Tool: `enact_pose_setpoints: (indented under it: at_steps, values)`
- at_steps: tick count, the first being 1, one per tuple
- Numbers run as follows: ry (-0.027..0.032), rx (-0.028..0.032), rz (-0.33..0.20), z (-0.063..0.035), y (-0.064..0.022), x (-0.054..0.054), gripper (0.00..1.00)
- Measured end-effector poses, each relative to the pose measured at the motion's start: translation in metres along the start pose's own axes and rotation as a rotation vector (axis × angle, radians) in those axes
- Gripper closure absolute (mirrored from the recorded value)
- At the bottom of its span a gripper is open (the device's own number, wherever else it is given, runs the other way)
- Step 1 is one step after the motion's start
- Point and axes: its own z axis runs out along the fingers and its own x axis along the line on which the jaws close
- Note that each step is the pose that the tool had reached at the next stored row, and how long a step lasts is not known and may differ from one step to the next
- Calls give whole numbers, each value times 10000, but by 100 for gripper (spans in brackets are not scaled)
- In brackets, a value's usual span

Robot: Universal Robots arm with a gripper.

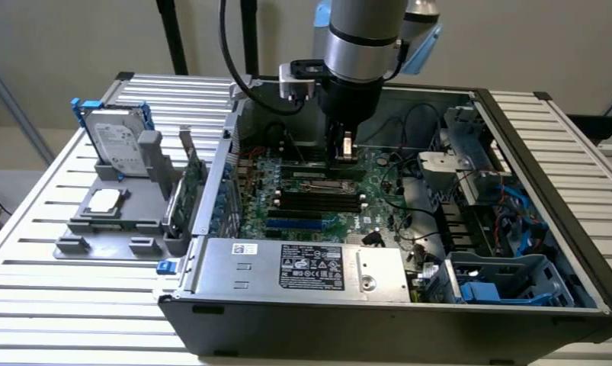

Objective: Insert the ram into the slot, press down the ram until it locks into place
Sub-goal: 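Insert the ram into the slot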

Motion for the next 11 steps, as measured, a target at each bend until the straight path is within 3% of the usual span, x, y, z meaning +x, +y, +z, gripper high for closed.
enact_pose_setpoints:
  at_steps: [11]
  values:
    - [16, 1, 134, 200, -7, 24, 87]
